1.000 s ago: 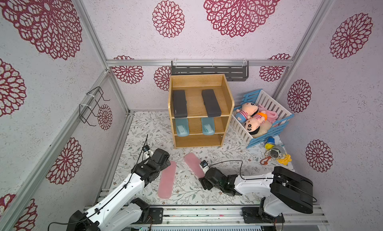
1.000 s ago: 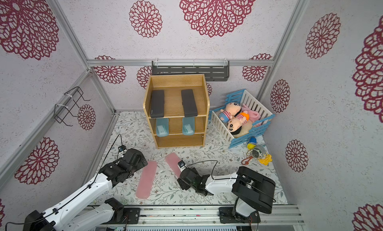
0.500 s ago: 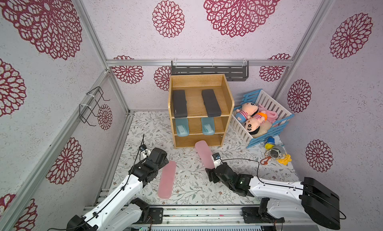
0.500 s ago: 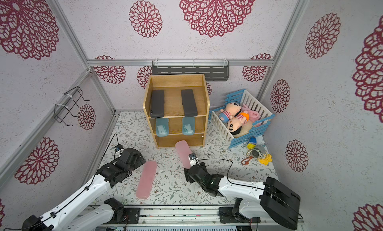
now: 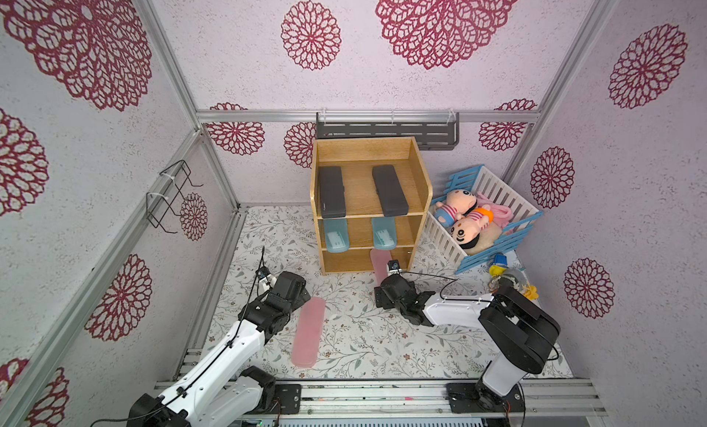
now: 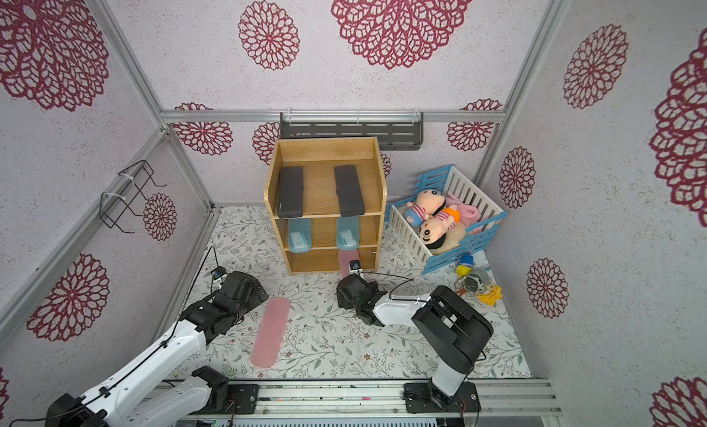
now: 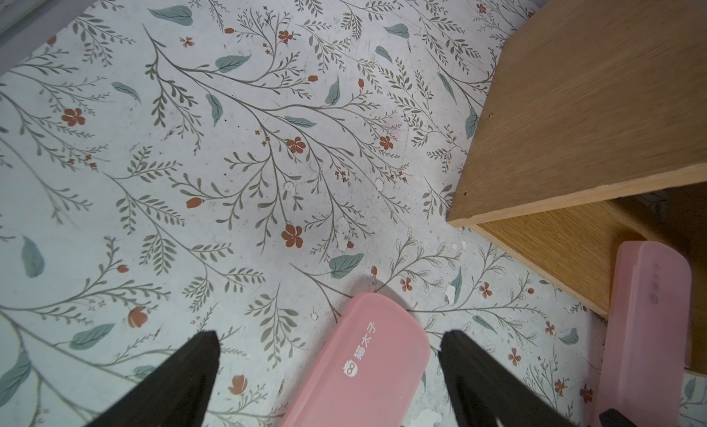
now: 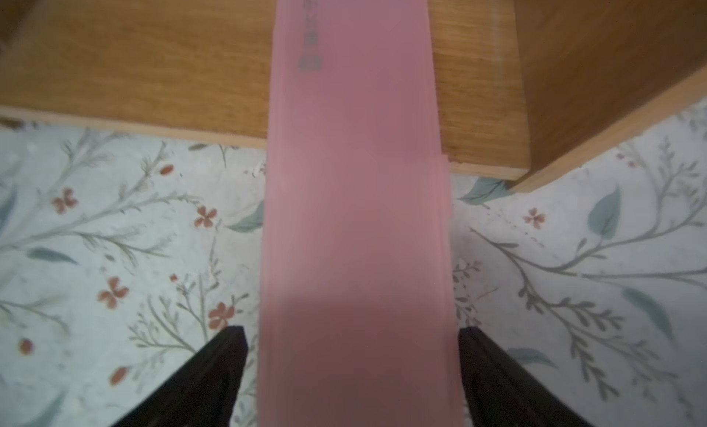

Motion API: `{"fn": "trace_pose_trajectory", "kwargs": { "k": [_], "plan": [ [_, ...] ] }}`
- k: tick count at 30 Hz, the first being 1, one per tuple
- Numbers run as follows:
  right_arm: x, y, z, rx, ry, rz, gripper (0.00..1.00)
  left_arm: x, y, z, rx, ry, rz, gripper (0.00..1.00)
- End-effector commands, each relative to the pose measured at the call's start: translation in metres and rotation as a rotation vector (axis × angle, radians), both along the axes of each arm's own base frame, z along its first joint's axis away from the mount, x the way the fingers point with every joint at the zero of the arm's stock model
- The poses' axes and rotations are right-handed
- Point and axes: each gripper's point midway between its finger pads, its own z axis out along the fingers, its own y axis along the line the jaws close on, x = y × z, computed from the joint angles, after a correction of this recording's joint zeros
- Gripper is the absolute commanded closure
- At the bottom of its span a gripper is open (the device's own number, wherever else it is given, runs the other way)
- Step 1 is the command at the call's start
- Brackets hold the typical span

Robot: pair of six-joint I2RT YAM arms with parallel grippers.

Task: Place the pencil cases on the shelf according to color
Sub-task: Place the pencil case on the shelf.

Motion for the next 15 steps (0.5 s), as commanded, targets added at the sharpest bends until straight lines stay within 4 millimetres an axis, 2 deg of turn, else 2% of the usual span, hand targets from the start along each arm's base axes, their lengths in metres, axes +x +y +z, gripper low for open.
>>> {"fn": "trace_pose_trajectory", "kwargs": {
  "k": [1, 7, 10, 15],
  "plan": [
    [0.006, -0.002, 0.020, 0.054, -0.038, -0.061, 0.01, -0.001, 0.002, 0.001, -0.003, -0.005, 0.003, 0.03],
    [-0.013, -0.019, 0.051, 0.098, -0.063, -0.058, 0.01, -0.007, 0.008, -0.001, 0.009, 0.004, 0.014, 0.03],
    [-0.031, -0.028, 0.051, 0.112, -0.027, -0.044, 0.02, -0.009, 0.010, -0.001, 0.010, -0.001, 0.019, 0.03],
    [-0.061, -0.034, 0.036, 0.143, 0.034, -0.001, 0.17, -0.009, 0.012, -0.001, 0.010, -0.012, 0.027, 0.03]
  ]
}}
